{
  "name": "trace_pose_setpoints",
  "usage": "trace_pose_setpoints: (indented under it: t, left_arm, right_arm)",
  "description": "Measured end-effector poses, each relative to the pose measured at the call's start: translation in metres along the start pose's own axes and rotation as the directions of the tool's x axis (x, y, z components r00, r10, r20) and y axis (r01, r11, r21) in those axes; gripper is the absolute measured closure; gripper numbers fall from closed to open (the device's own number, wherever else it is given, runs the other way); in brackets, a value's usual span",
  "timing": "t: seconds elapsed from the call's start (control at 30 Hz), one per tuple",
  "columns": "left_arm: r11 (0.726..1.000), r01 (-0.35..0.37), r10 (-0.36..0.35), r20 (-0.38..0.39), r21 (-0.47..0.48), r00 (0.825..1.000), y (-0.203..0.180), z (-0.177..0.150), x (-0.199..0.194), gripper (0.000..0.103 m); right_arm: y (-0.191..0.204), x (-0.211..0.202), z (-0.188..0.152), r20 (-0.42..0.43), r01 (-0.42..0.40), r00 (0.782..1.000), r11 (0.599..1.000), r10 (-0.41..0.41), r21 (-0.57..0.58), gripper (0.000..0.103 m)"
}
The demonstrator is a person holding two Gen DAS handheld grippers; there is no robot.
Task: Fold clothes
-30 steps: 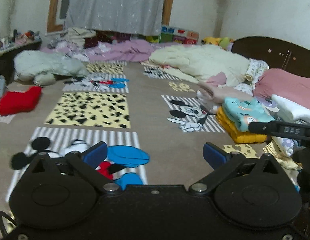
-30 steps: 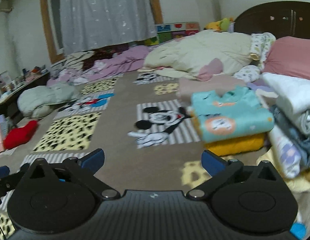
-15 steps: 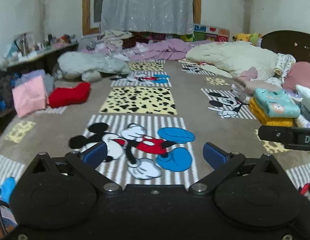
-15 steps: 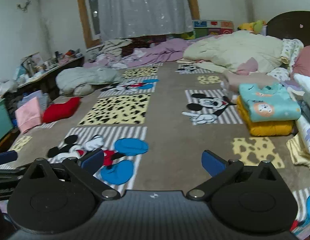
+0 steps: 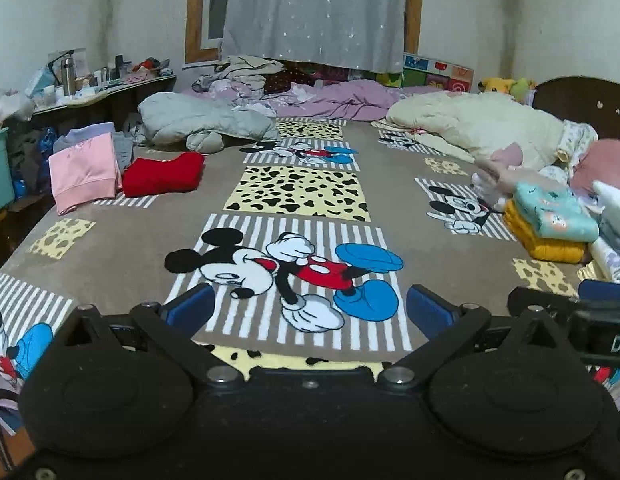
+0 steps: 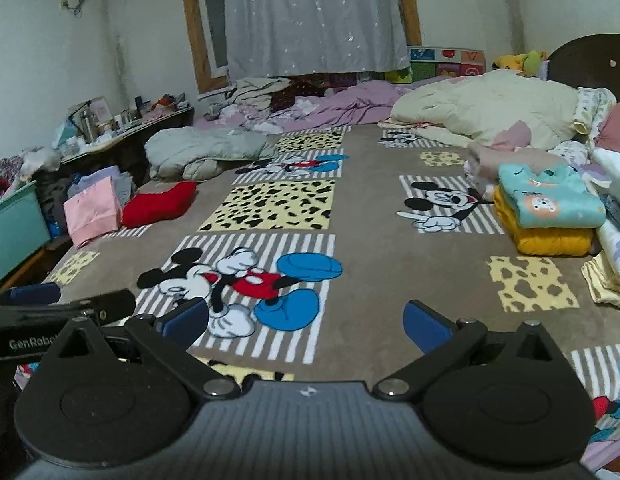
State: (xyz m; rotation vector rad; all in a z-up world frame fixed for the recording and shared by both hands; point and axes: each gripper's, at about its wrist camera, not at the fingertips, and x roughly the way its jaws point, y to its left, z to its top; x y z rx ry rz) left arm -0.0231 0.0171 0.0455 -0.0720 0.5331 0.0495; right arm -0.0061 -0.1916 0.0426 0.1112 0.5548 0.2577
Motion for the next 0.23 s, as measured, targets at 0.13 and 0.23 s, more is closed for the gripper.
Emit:
trace_pose_setpoints:
  t: [0.13, 0.23]
  left_arm:
    - [1.000, 0.015, -0.015, 0.022, -0.020, 1.000, 0.005, 0.000, -0.007, 0.000]
    - [1.000, 0.009, -0.009, 0.031, -0.001, 0.999, 0.003, 0.000, -0.013, 0.000]
  right_arm:
    - [0.013, -0.003, -0.001, -0.007, -0.020, 1.000, 0.999, 0.020, -0.026, 0.000]
    - [0.019, -0.005, -0.002, -0.016, -0.029, 0.999, 0.999, 0.029, -0.040, 0.000]
